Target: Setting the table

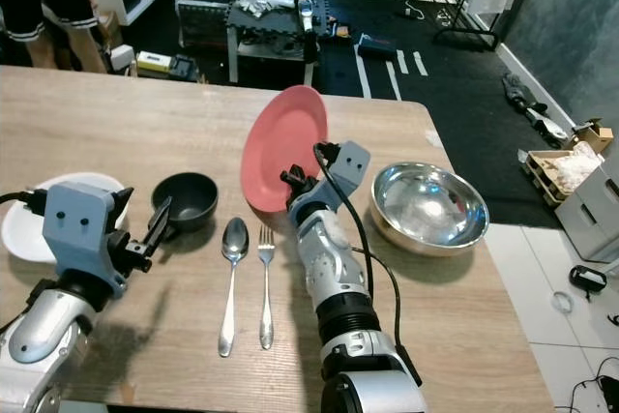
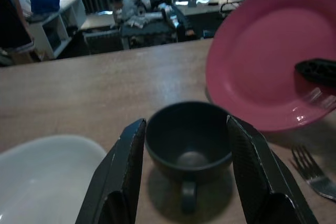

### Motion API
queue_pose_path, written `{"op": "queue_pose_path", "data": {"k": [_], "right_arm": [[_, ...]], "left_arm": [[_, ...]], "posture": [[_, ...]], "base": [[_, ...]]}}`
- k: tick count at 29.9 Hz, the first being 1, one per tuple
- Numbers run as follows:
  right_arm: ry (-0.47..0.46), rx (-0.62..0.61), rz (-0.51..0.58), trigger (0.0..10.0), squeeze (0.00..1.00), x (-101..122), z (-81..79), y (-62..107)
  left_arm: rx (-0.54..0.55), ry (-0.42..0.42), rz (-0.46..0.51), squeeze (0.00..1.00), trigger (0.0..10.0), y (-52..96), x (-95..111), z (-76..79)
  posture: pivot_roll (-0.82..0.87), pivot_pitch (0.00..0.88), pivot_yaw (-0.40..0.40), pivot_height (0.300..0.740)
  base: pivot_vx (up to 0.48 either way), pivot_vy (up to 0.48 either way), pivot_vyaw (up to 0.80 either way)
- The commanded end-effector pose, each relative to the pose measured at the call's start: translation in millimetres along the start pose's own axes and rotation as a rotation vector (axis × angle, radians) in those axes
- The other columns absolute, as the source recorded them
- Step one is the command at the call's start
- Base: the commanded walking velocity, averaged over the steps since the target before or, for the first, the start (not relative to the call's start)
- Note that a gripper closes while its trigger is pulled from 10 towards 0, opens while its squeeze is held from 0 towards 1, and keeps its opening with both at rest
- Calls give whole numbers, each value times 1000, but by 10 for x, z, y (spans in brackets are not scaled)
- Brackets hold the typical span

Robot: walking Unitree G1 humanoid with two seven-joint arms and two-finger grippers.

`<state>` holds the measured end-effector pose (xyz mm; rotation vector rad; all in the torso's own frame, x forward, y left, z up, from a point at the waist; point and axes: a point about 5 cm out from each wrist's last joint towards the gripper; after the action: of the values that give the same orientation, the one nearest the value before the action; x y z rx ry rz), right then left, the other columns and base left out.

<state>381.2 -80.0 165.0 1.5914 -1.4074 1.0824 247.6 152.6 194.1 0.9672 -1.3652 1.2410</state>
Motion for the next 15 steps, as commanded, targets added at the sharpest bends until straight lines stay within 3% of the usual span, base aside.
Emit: {"op": "queue_pose_path", "data": {"k": [1,11,15], "right_arm": [[24,-16,-1,10000,996,-39,-62,-5],[57,-93,75,10000,1000,120,168,-46],[149,-126,160,10000,1000,275,259,-37]], "left_arm": [[18,-3,-18,0,10000,43,-20,4],[17,15,-39,0,10000,55,-48,32],[7,26,-39,0,10000,14,-54,50]], "posture": [[165,96,-20,740],[138,89,-14,740],[121,71,-3,740]], "base": [[0,0,0],[0,0,0],[0,0,0]]}}
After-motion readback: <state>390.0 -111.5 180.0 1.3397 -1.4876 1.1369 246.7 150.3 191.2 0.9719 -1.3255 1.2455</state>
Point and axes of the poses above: a point about 5 cm out from each wrist's last joint towards the gripper, its own y axis pointing back from the gripper into the wrist, its own x axis along the axis of the wrist's last joint, z = x × y, and after that the axes turned 11 degrees about y, right-handed
